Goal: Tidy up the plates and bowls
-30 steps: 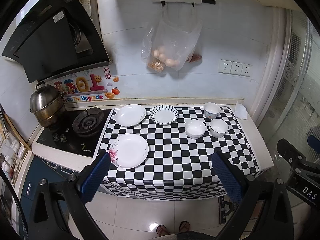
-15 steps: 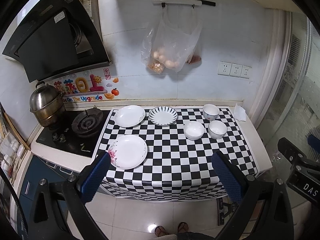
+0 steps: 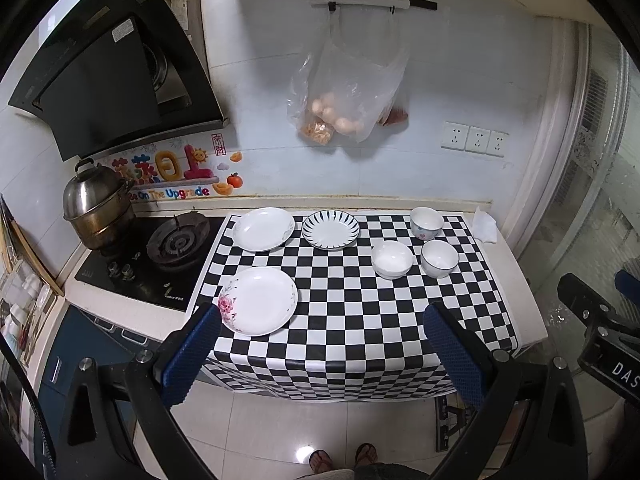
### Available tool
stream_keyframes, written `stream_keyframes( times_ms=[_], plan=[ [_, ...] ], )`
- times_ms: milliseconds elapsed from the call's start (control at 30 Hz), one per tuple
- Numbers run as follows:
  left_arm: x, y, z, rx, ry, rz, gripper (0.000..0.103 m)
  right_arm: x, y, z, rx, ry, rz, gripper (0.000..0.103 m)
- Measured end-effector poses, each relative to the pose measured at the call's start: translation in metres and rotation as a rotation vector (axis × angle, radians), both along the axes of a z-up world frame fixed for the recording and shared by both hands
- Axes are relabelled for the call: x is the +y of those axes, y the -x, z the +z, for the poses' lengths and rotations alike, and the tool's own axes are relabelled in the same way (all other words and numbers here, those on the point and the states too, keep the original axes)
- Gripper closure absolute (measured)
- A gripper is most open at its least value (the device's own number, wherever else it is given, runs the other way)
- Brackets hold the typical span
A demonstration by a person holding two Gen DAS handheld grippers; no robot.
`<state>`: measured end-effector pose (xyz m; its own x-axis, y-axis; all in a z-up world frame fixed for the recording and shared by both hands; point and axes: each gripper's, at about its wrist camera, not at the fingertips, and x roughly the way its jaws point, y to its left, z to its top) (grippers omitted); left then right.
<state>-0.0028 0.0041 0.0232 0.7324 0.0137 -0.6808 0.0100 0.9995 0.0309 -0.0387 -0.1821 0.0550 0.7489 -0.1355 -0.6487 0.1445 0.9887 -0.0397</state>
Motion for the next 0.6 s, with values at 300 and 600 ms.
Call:
stream_keyframes(
  times_ms=[300, 600],
  plan=[
    [0.002, -0.016, -0.021, 0.019, 0.0, 0.084, 0.0, -0.015, -0.022, -0.018, 0.03, -0.062, 0.023, 0.0],
    [0.057, -0.07, -0.081, 0.123, -0.03, 0.263, 0.0, -0.004, -0.092, -0.098, 0.062, -0.228, 0.234, 0.0]
  ],
)
